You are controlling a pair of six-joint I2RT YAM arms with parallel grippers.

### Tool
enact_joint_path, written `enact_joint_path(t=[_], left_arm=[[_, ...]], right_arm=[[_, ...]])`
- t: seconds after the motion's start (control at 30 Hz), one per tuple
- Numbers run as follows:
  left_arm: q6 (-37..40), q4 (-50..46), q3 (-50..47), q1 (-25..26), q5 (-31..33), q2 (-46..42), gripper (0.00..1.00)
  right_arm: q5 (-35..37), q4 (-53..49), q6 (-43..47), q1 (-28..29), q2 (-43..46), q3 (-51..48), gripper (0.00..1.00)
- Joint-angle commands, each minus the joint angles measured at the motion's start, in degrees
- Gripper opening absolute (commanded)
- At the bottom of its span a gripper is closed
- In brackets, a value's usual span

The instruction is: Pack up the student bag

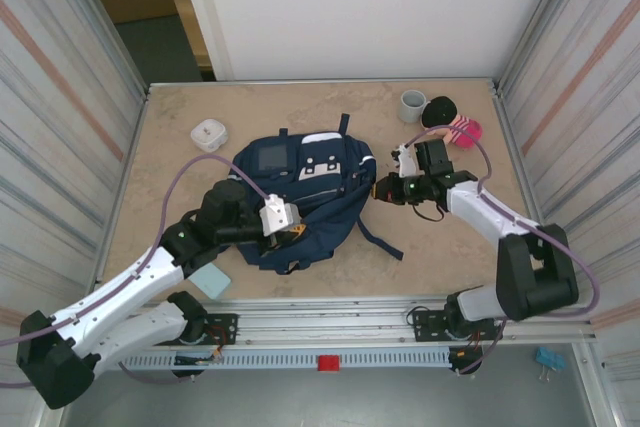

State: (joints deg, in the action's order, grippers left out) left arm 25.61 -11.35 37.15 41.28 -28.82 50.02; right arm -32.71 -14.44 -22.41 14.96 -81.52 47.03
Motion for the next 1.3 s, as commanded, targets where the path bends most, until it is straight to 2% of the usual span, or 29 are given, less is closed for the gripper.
enact_joint_path(t=[0.0,0.07,0.1,0.13,0.17,0.2,0.27,0.37,0.57,0.77,0.87,0.97,1.07,1.27], left_arm=[[2.35,-1.12,3.49,-0.06,-6.09,-2.28,0.0],[2.42,-1.77,3.48,-0.05,-3.95,-1.32,0.01],[1.99,-1.57,3.62,-0.08,-2.99,-0.87,0.07],[1.56,-1.2,3.65,-0.05,-2.04,-0.43,0.18],[0.59,-0.75,3.79,-0.06,-0.35,0.07,0.33],[-0.1,-0.71,4.23,-0.06,1.52,0.55,0.46],[-0.06,-1.13,4.77,-0.06,5.14,1.31,0.65],[1.95,-1.44,4.78,-0.05,10.4,3.02,0.76],[8.75,-3.61,6.16,0.61,14.5,11.44,0.87],[12.68,-0.48,9.05,5.98,19.71,23.21,0.93],[13.28,0.75,11.65,8.51,24.13,28.8,0.94],[12.09,5.06,12.25,8.85,25.82,32.49,0.95],[10.7,8.67,12.45,8.91,26.29,34.47,0.94],[9.99,8.68,13.82,8.94,25.87,38.88,0.93]], right_arm=[[6.63,9.77,-2.53,-2.11,-2.83,2.46,0.0],[5.53,10.23,-1.66,-1.86,-2.65,2.94,0.0],[4.76,9.82,-1.0,-1.78,-2.08,3.09,0.0],[4.34,8.83,-0.52,-1.78,-1.44,3.29,0.09],[4.65,6.9,0.22,-1.77,-0.35,3.66,0.27],[5.49,4.71,1.05,-1.78,1.07,3.86,0.4],[7.27,1.91,2.21,-1.84,4.64,2.97,0.5],[7.7,0.04,3.24,-1.78,10.74,0.3,0.52],[7.72,0.05,2.23,-0.72,21.83,-5.89,0.54],[9.0,1.63,1.33,1.83,28.17,-10.55,0.54],[9.97,2.3,1.05,3.32,29.43,-11.99,0.55],[10.81,2.86,0.84,4.27,30.59,-13.08,0.55],[10.91,3.54,0.57,4.64,31.32,-13.97,0.55],[10.36,4.71,0.51,4.86,31.68,-14.76,0.56]])
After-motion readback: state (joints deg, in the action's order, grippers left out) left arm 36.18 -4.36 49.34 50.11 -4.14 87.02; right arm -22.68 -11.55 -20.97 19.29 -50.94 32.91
